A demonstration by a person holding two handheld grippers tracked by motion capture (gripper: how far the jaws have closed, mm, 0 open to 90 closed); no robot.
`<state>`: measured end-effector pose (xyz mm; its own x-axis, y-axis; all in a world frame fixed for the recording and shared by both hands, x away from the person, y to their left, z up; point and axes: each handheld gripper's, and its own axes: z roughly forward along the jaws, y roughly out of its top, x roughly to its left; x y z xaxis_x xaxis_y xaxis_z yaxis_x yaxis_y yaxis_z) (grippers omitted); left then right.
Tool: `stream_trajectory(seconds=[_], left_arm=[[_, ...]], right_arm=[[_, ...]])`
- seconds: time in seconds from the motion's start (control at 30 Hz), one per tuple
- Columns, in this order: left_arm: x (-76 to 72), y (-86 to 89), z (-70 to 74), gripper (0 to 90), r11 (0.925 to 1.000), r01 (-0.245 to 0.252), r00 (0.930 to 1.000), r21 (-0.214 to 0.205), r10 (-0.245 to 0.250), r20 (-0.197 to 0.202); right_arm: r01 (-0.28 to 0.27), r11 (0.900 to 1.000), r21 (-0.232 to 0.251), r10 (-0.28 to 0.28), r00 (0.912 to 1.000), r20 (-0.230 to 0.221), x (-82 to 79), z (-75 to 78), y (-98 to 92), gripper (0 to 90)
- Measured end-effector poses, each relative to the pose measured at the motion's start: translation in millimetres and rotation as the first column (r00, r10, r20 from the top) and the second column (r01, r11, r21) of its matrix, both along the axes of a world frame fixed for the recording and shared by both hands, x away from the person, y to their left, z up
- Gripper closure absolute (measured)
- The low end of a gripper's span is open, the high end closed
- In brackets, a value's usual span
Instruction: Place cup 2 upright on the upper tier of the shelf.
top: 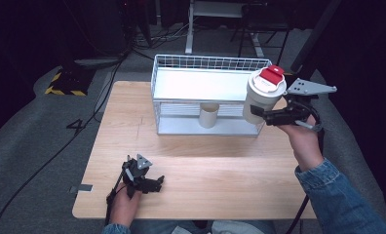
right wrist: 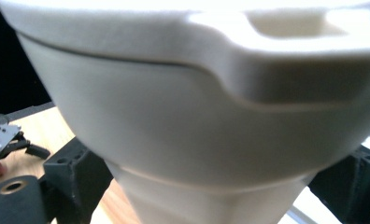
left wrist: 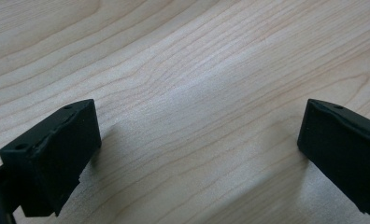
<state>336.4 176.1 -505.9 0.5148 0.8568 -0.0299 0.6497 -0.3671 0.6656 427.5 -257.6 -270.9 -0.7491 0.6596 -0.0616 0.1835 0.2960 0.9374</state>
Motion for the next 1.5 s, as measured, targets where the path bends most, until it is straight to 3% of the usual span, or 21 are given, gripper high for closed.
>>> stream_trajectory(seconds=[0.8, 1.13, 1.5], left_arm=[[2.1, 0.4, 0.2, 0.0, 1.0000, -0.003, 1.0000, 0.002, 0.003, -0.002], [2.2, 0.4, 0.2, 0.0, 1.0000, -0.006, 1.0000, 0.000, 0.006, -0.002], [3.0, 0.7, 0.1, 0.0, 0.9999, -0.014, 0.9999, 0.003, 0.014, 0.002]], right_arm=[[0.008, 0.9998, 0.019, -0.008, 0.9999, 0.007, 63.5, 30.6, 45.1, 10.4], [0.062, 0.9968, 0.050, -0.062, 0.9980, -0.011, 89.4, 28.3, 67.0, 10.4], [0.079, 0.9940, 0.076, -0.079, 0.9969, -0.006, 111.1, 25.2, 92.0, 10.4]])
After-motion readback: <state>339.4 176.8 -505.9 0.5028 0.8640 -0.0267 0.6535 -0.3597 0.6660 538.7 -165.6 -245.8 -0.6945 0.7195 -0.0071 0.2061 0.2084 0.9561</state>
